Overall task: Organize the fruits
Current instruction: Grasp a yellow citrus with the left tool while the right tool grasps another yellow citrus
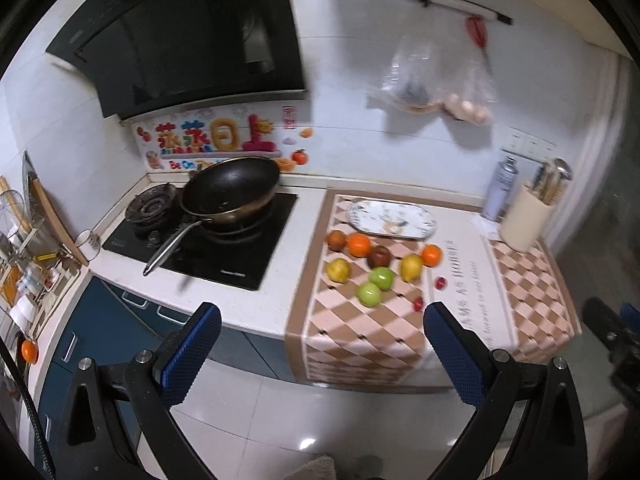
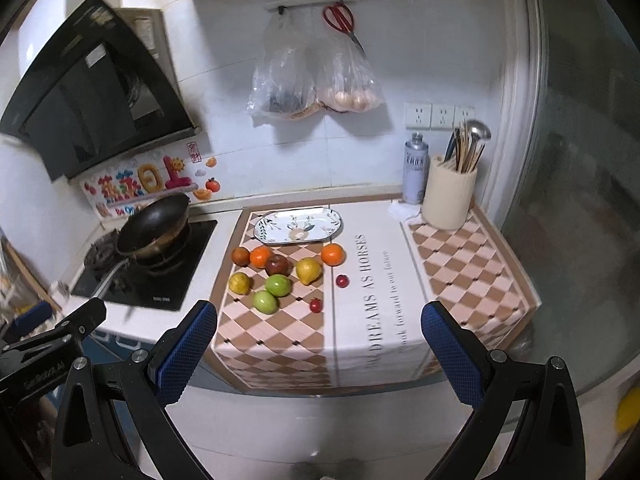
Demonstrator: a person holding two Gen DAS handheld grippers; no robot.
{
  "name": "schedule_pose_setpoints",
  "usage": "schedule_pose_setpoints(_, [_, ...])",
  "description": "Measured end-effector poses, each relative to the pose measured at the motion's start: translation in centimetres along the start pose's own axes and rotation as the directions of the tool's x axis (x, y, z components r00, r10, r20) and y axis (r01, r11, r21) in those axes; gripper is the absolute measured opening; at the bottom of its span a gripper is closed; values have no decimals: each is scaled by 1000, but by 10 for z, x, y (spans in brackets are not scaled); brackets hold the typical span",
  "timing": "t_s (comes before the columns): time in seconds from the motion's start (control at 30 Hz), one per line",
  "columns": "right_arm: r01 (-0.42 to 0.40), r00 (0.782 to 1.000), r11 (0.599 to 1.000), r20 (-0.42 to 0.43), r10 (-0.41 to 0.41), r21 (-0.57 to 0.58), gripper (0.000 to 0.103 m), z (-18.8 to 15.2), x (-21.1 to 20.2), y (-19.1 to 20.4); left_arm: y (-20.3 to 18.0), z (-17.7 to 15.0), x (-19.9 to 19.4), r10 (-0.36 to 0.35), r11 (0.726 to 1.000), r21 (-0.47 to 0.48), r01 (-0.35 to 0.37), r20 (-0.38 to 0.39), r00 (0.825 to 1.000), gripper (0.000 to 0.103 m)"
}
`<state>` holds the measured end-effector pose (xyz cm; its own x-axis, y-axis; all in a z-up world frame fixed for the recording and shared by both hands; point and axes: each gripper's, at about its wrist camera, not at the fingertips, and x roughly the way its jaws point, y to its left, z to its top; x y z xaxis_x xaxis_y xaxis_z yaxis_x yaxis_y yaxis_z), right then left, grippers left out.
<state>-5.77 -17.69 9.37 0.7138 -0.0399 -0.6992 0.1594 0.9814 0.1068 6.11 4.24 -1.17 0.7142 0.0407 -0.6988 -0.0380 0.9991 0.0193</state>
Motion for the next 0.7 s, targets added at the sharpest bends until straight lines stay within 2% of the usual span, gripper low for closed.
schedule_pose_setpoints(0.2, [-5,996,997,-83,11,76,103,4,66,0,32,5,59,77,997,0,-77,-35,996,103])
schedule_pose_setpoints(0.3, [-10,990,995,-138,24,98,102,8,105,-1,43,7,94,96,995,-8,-98,-96,991,103])
schedule_pose_setpoints(0.47, [-31,974,991,-218,60,132,102,18,181,-3,51,16,160,83,996,-14,-88,-206,975,103])
schedule_pose_setpoints(0.6, [-57,952,988,-291,97,144,102,30,253,0,44,25,222,69,996,-28,-81,-311,948,103])
schedule_pose_setpoints(0.7, [-87,924,985,-359,135,148,102,40,319,1,37,32,279,-5,996,-87,-34,-414,910,102])
